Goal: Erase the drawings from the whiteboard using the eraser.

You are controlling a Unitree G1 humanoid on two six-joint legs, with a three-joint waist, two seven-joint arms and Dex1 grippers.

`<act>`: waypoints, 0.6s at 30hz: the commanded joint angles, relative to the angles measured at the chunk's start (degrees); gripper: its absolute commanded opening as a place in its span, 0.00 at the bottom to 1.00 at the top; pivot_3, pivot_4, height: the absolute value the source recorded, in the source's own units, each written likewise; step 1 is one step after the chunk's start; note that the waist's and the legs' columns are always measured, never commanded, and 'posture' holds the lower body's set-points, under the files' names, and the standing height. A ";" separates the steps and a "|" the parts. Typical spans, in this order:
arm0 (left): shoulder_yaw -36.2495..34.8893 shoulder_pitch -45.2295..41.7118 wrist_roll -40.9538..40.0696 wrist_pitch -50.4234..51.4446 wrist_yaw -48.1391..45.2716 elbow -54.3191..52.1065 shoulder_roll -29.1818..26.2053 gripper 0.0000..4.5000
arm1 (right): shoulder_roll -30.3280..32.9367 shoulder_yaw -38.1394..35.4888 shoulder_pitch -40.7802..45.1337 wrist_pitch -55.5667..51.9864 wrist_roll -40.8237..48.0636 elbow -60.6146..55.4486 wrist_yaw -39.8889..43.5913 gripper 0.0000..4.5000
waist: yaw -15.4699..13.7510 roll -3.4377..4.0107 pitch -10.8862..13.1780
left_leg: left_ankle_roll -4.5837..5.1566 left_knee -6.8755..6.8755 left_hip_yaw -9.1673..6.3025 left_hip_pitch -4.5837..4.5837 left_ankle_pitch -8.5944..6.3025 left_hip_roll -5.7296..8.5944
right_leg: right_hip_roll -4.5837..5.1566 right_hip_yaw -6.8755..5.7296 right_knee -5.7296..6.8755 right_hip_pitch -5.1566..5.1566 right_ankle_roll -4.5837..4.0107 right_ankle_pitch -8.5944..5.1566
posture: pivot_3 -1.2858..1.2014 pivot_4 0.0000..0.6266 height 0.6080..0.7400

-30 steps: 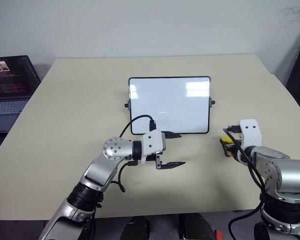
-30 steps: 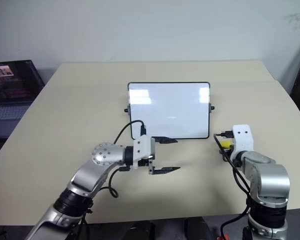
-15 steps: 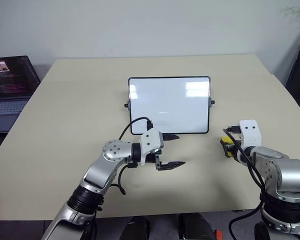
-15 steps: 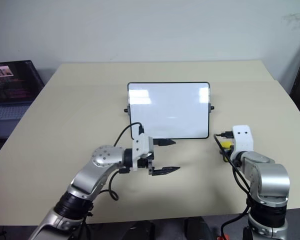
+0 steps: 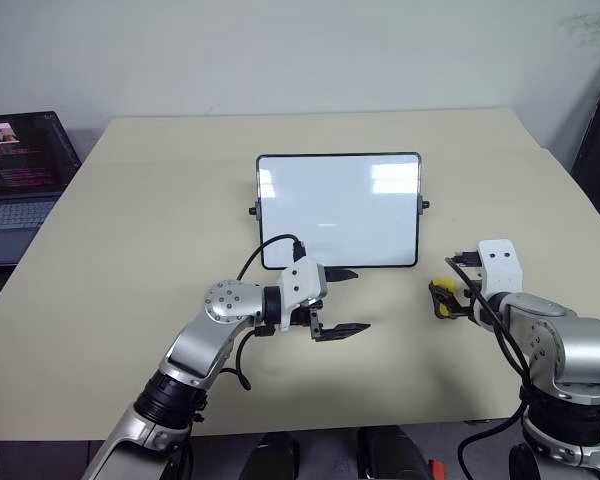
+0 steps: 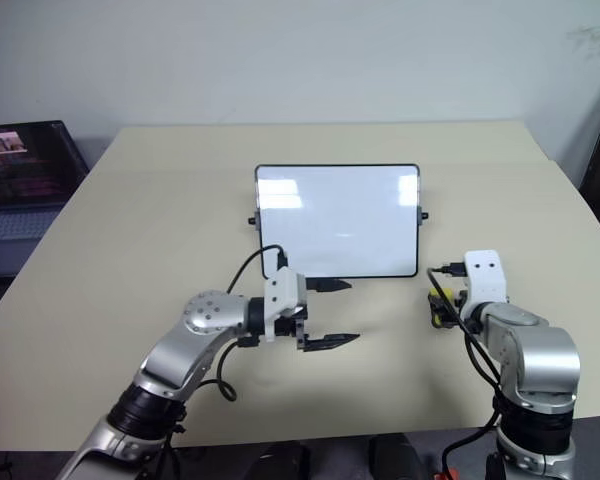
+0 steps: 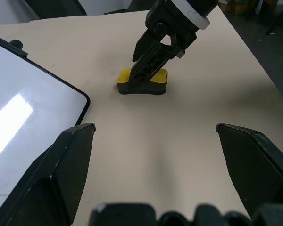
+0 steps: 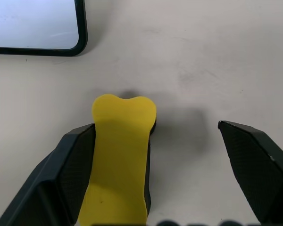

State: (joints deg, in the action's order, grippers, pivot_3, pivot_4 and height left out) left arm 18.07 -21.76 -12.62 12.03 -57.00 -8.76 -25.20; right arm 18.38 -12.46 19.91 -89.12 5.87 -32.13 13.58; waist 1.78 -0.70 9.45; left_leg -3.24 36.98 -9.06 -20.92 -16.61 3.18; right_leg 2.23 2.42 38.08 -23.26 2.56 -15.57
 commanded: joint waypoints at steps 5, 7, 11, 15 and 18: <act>-0.92 -0.48 -0.30 -1.13 -0.01 -1.96 -0.20 1.00 | 0.50 -1.47 1.22 1.31 0.60 -0.28 -0.32 1.00 | 0.00 0.00 0.00 | 0.00 0.00 0.00 0.00 0.00 0.00 | 0.00 0.00 0.01 0.00 0.00 0.00 | 0.52 0.24 1.00; -1.06 -0.40 -0.33 -1.15 0.02 -2.05 -0.30 1.00 | 0.36 -1.62 1.59 1.26 0.59 -0.41 -0.40 1.00 | 0.00 0.00 0.00 | 0.00 0.01 0.00 0.00 0.00 0.00 | 0.00 0.00 0.01 0.00 0.00 0.00 | 0.52 0.24 1.00; -1.56 -0.17 -0.70 -0.66 0.16 -3.01 -0.75 1.00 | -0.26 -2.30 2.73 0.35 0.80 -1.16 -0.40 1.00 | 0.01 0.00 0.00 | 0.00 0.01 0.01 0.00 0.00 0.00 | 0.00 0.00 0.02 0.00 0.00 0.00 | 0.52 0.24 1.00; -2.78 0.60 -2.01 0.91 0.29 -5.29 -1.88 1.00 | -2.02 -3.35 4.35 -2.75 1.42 -3.53 -0.23 1.00 | 0.08 0.01 -0.01 | 0.01 0.01 0.00 0.00 0.00 -0.01 | 0.00 0.00 0.03 0.00 0.00 0.00 | 0.52 0.24 1.00; -4.88 2.19 -3.34 2.67 1.22 -7.46 -3.15 1.00 | -4.91 -5.35 5.72 -3.38 1.85 -4.85 -0.84 1.00 | 0.13 0.03 -0.03 | 0.01 0.00 0.01 0.02 0.00 -0.02 | 0.00 0.01 0.04 0.00 -0.01 0.00 | 0.52 0.24 1.00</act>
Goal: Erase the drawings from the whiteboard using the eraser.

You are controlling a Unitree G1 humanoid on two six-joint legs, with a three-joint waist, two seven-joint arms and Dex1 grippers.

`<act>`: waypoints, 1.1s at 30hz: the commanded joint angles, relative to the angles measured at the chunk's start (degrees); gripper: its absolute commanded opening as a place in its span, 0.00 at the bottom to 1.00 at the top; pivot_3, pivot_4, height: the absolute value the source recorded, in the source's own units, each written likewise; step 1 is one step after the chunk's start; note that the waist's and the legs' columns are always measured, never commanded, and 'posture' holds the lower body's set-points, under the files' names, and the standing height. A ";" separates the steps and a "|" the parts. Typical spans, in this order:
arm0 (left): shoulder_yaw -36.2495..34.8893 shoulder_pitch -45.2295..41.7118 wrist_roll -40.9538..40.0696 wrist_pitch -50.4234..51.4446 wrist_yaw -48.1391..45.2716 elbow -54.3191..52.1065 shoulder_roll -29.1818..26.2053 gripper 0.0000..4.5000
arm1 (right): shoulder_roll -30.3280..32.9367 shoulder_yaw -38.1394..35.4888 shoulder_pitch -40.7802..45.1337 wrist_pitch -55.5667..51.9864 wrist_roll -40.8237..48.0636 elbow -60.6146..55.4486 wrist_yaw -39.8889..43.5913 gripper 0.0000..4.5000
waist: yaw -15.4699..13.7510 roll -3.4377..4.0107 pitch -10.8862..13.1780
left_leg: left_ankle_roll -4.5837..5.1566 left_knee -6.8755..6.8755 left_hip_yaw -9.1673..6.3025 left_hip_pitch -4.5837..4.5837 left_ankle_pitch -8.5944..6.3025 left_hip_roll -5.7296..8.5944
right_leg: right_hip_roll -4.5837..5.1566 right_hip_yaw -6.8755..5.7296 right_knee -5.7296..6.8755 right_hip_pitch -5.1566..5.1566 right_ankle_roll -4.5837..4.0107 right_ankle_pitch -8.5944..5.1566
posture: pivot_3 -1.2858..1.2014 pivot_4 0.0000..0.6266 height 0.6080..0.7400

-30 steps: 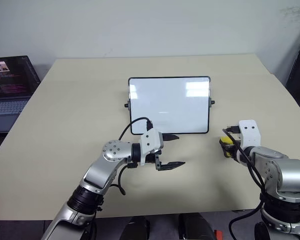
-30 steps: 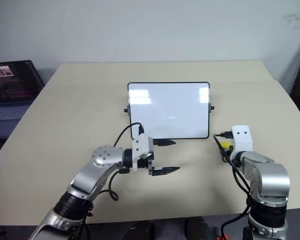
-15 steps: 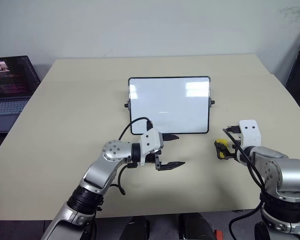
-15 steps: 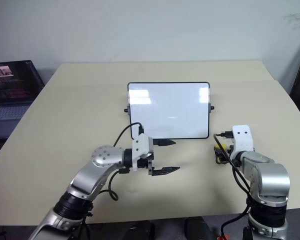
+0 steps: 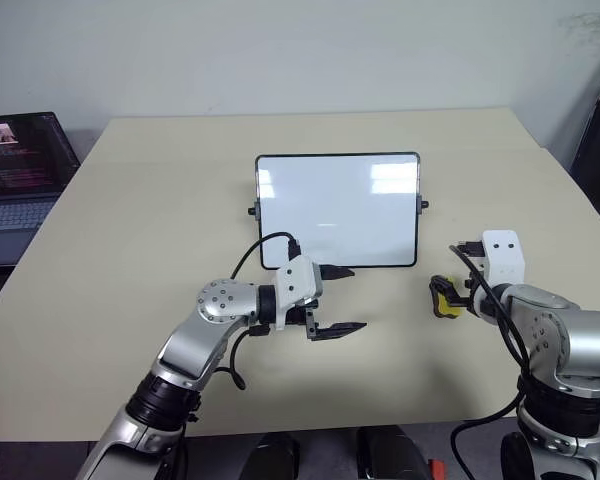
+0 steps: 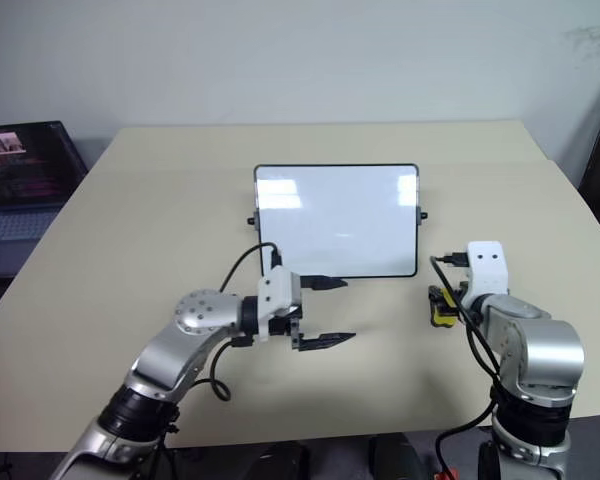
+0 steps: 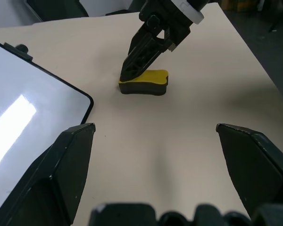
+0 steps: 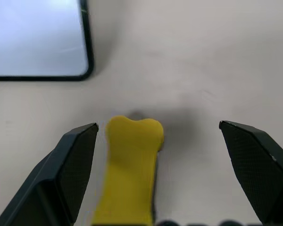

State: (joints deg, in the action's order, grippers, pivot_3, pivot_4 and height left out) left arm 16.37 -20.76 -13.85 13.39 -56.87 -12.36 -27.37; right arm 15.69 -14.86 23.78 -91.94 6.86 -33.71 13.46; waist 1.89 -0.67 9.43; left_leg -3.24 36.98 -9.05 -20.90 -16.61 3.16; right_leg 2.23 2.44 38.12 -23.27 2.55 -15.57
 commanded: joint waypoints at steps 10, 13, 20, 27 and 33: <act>-13.43 7.13 0.58 12.30 23.04 -10.33 3.68 1.00 | -3.61 -6.00 -1.25 15.99 -1.38 -5.54 -3.52 1.00 | -0.28 0.01 -0.04 | -0.03 0.00 -0.05 -0.01 0.02 0.03 | 0.02 -0.04 -0.03 0.01 0.01 0.00 | 0.52 0.24 1.00; -15.40 10.21 3.86 12.71 30.41 -12.07 5.56 1.00 | -0.92 -3.76 -7.49 28.03 -2.20 -5.33 -2.48 1.00 | -0.24 0.01 -0.04 | -0.02 -0.01 0.03 0.00 0.01 0.03 | 0.04 0.02 -0.04 0.00 0.02 -0.01 | 0.52 0.24 1.00; -19.66 24.09 11.45 6.23 43.59 -17.45 10.20 1.00 | -2.34 -2.30 -27.68 63.08 -5.78 -3.05 -3.53 1.00 | -0.12 0.03 -0.09 | -0.05 -0.03 0.15 0.09 0.01 -0.04 | 0.03 0.10 -0.03 0.04 0.03 -0.01 | 0.52 0.24 1.00; -26.36 39.56 14.01 -1.78 49.90 -22.08 14.08 1.00 | -8.37 0.29 -44.52 85.33 -6.38 2.56 -4.34 1.00 | -0.30 -0.03 -0.19 | 0.07 -0.01 0.14 0.17 -0.06 -0.05 | 0.04 0.12 -0.04 0.17 0.04 -0.03 | 0.52 0.24 1.00; -29.25 46.99 13.92 -0.22 51.43 -28.20 16.34 1.00 | -12.03 4.49 -49.20 86.62 -5.59 3.12 -5.05 1.00 | -0.31 -0.04 -0.26 | 0.13 0.05 0.18 0.23 -0.02 -0.13 | 0.00 0.10 -0.03 0.26 0.24 -0.15 | 0.52 0.24 1.00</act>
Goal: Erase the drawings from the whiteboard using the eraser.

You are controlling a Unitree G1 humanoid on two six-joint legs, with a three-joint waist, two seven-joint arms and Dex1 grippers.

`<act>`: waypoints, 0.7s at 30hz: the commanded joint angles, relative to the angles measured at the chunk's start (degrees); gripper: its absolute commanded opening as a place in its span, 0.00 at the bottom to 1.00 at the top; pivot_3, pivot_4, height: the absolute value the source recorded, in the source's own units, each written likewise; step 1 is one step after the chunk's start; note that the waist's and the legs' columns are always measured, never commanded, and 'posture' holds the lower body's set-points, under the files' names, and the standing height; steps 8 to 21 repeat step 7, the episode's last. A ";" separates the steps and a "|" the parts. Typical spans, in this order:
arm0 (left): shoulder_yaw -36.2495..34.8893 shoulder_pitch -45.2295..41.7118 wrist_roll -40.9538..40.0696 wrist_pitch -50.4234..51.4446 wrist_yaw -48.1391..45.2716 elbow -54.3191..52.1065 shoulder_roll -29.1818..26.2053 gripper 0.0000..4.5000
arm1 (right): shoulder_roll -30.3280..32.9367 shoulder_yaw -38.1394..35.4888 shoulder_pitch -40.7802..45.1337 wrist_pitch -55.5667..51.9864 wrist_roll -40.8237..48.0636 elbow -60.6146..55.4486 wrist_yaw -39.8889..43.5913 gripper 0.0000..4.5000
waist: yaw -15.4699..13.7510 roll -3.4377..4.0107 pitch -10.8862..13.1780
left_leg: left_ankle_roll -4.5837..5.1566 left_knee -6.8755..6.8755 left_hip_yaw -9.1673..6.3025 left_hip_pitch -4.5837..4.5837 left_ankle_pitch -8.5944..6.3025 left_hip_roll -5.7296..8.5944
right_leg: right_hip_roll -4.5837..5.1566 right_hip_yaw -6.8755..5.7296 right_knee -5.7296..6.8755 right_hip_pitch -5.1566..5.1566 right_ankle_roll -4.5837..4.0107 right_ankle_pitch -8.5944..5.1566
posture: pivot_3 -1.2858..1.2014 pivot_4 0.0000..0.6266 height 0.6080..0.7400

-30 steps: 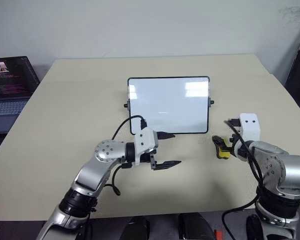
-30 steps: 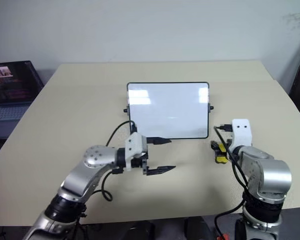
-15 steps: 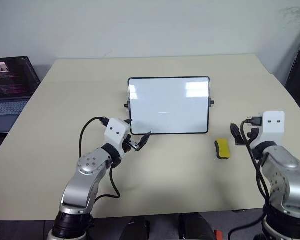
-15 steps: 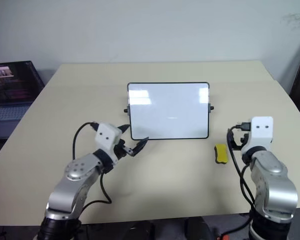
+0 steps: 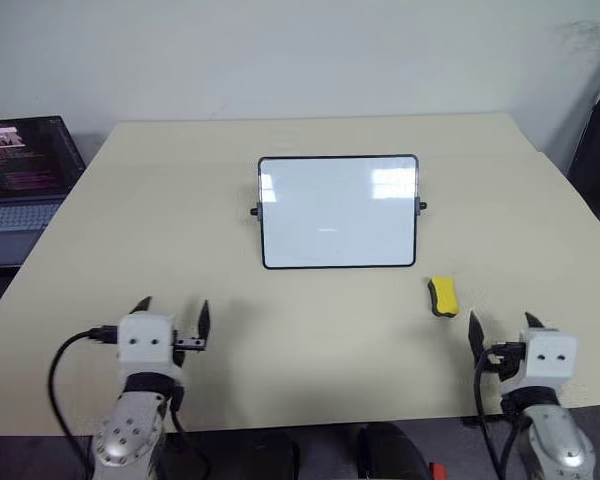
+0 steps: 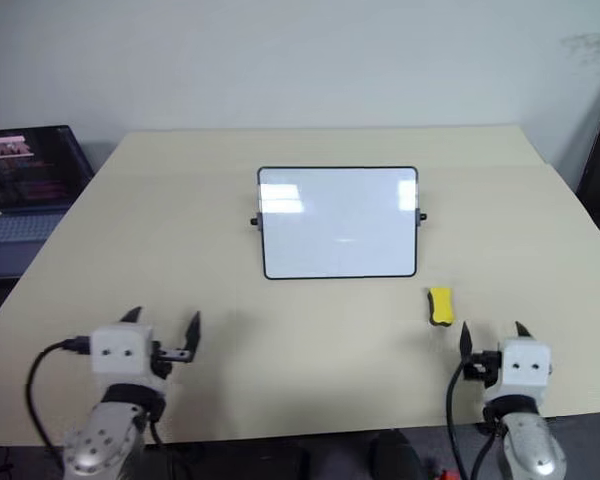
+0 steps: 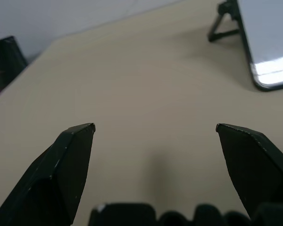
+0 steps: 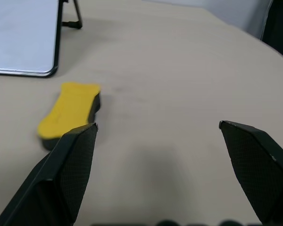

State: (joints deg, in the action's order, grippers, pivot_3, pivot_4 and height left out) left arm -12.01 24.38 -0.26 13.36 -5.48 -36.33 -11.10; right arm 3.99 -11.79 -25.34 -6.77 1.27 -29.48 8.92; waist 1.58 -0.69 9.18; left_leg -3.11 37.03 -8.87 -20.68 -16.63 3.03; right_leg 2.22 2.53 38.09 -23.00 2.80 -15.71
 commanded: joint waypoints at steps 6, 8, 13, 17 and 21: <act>-1.99 5.42 -3.24 4.43 -3.79 -8.60 -1.68 1.00 | -0.02 3.58 -1.43 -1.10 0.69 -2.52 -0.52 1.00 | -0.01 -0.10 0.07 | -0.02 -0.08 -0.15 0.66 -0.03 -0.01 | 0.01 -0.03 -0.13 0.76 -0.20 -0.24 | 0.52 0.24 1.00; -2.59 5.28 -3.62 4.71 -4.25 -8.38 -2.08 1.00 | -0.03 3.59 -1.73 -1.45 0.93 -2.91 -0.67 1.00 | -0.01 -0.10 0.07 | -0.03 -0.09 -0.17 0.69 -0.04 -0.01 | 0.01 -0.04 -0.13 0.81 -0.37 -0.36 | 0.52 0.24 1.00; -2.59 5.28 -3.62 4.71 -4.25 -8.38 -2.08 1.00 | -0.03 3.59 -1.73 -1.45 0.93 -2.91 -0.67 1.00 | -0.01 -0.10 0.07 | -0.03 -0.09 -0.17 0.69 -0.04 -0.01 | 0.01 -0.04 -0.13 0.81 -0.37 -0.36 | 0.52 0.24 1.00; -2.59 5.28 -3.62 4.71 -4.25 -8.38 -2.08 1.00 | -0.03 3.59 -1.73 -1.45 0.93 -2.91 -0.67 1.00 | -0.01 -0.10 0.07 | -0.03 -0.09 -0.17 0.69 -0.04 -0.01 | 0.01 -0.04 -0.13 0.81 -0.37 -0.36 | 0.52 0.24 1.00; -2.59 5.28 -3.62 4.71 -4.25 -8.38 -2.08 1.00 | -0.03 3.59 -1.73 -1.45 0.93 -2.91 -0.67 1.00 | -0.01 -0.10 0.07 | -0.03 -0.09 -0.17 0.69 -0.04 -0.01 | 0.01 -0.04 -0.13 0.81 -0.37 -0.36 | 0.52 0.24 1.00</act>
